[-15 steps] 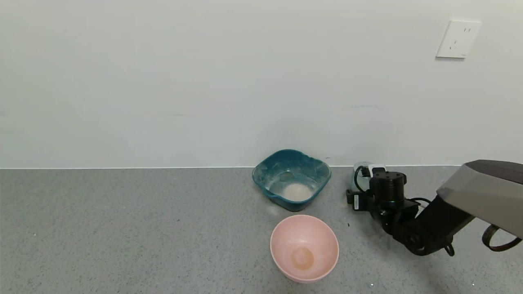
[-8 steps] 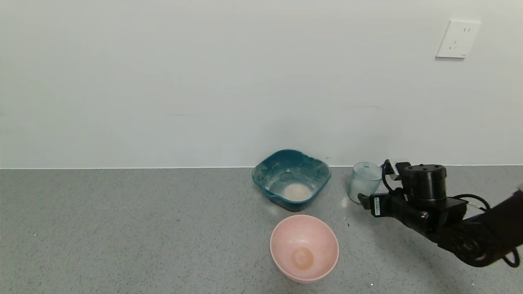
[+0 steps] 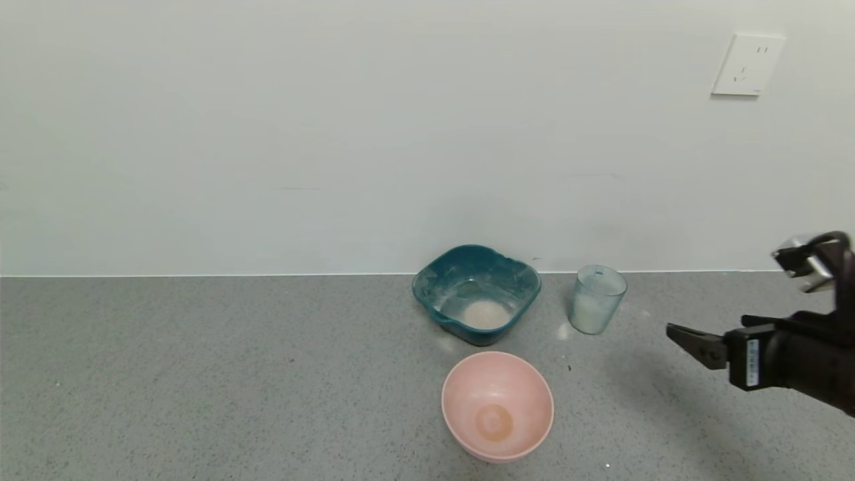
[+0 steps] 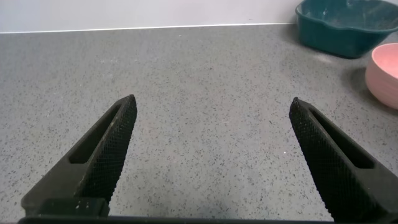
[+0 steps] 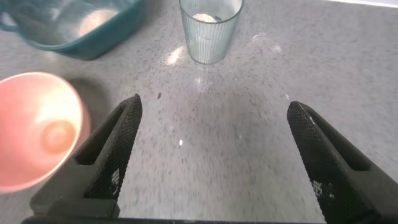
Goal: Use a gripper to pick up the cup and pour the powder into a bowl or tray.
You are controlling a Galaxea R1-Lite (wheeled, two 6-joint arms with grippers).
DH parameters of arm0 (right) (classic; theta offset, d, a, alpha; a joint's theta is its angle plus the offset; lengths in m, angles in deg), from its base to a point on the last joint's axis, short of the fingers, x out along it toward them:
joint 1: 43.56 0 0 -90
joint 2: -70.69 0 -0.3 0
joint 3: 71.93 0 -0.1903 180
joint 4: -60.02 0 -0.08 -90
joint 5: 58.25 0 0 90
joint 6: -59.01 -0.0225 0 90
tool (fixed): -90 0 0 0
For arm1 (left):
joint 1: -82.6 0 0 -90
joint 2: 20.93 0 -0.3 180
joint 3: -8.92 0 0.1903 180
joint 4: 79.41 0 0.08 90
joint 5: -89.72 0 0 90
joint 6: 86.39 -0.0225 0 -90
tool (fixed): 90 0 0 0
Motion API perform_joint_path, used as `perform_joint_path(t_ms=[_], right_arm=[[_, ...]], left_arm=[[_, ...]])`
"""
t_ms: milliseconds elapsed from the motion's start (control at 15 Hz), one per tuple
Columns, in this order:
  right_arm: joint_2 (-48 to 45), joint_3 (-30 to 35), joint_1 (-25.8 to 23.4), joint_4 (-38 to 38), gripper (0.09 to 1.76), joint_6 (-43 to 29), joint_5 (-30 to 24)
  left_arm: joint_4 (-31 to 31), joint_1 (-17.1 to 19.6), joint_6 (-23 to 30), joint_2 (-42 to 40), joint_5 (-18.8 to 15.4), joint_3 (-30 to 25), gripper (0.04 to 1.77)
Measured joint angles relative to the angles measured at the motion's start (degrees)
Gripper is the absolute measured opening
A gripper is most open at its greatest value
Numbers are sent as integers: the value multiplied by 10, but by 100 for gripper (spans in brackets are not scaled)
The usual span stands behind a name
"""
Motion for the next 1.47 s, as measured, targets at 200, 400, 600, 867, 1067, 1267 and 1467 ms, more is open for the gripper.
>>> perform_joint_path(t_ms=[200,400,600,867,1067,1267,1467], right_arm=[[-145,8,1,-82,170,0,-4],[-272,16,-3,-146,170,2,-1],[-381,23,-11,-203,170,4,4],[-495,27,-52,-248,170,13,25],[-542,29,-117,-258,170,15,20],[-584,41,-151,-260,170,23,17],[-645,75,-160,-258,170,51,15]], left_arm=[[0,0,0,0,0,0,176],[0,0,0,0,0,0,176],[0,0,0,0,0,0,176],[0,0,0,0,0,0,176],[0,0,0,0,0,0,176],[0,0,0,0,0,0,176],[0,0,0,0,0,0,176]])
